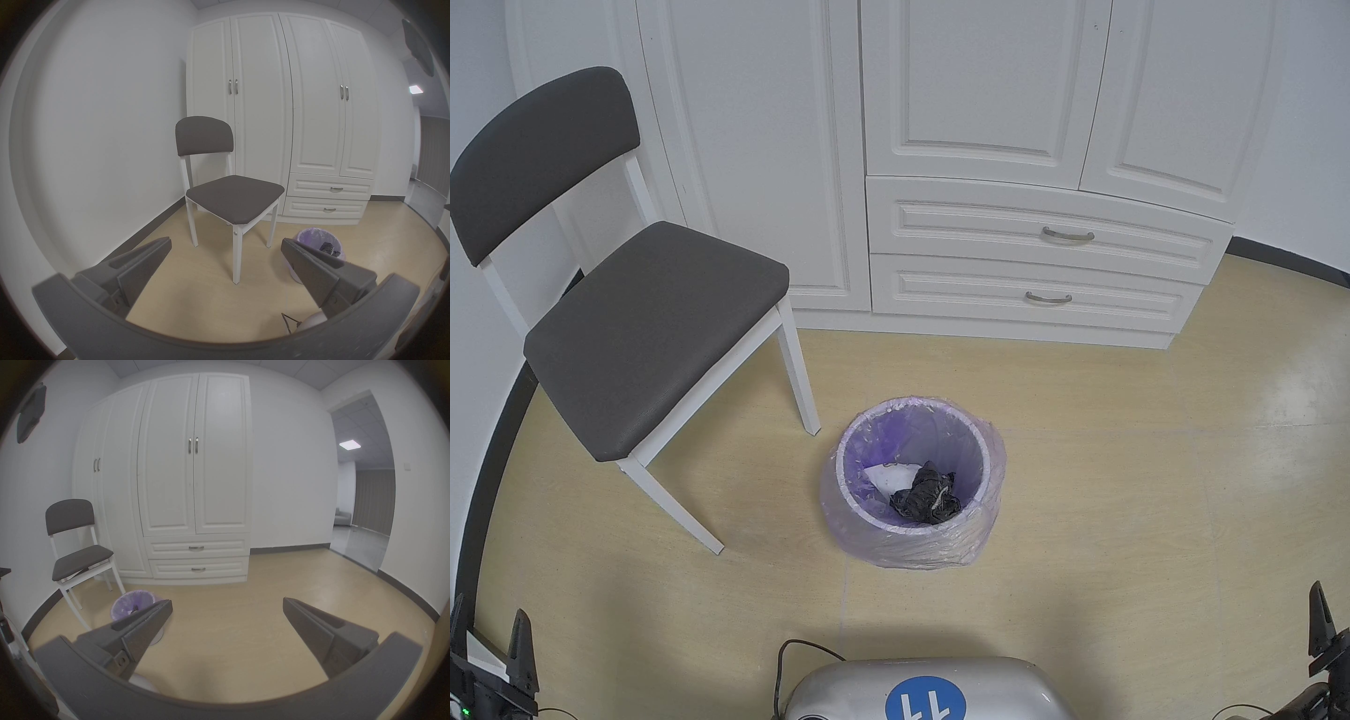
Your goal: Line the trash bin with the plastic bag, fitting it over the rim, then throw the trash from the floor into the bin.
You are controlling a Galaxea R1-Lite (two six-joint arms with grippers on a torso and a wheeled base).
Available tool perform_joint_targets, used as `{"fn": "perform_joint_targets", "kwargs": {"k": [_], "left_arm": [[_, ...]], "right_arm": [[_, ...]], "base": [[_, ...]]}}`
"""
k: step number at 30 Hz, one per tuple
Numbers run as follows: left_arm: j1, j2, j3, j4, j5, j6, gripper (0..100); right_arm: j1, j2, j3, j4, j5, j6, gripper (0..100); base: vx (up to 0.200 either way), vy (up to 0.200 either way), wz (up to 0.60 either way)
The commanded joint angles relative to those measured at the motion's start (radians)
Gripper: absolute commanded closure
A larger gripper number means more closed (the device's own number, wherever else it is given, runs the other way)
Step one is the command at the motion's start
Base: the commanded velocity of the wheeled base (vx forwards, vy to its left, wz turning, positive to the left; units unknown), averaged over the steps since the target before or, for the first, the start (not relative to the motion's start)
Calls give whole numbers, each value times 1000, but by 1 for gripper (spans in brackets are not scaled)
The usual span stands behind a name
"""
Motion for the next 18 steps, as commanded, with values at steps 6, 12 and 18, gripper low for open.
{"fn": "perform_joint_targets", "kwargs": {"k": [6,12,18], "left_arm": [[2,-17,13,-10,-5,-22,0],[2,-17,16,-10,-96,-28,0],[2,-17,16,-13,-116,-28,0]], "right_arm": [[-2,-11,13,-9,135,30,0],[-2,-11,11,-3,167,-20,0],[0,-9,16,56,184,-48,0]], "base": [[0,0,0],[0,0,0],[0,0,0]]}}
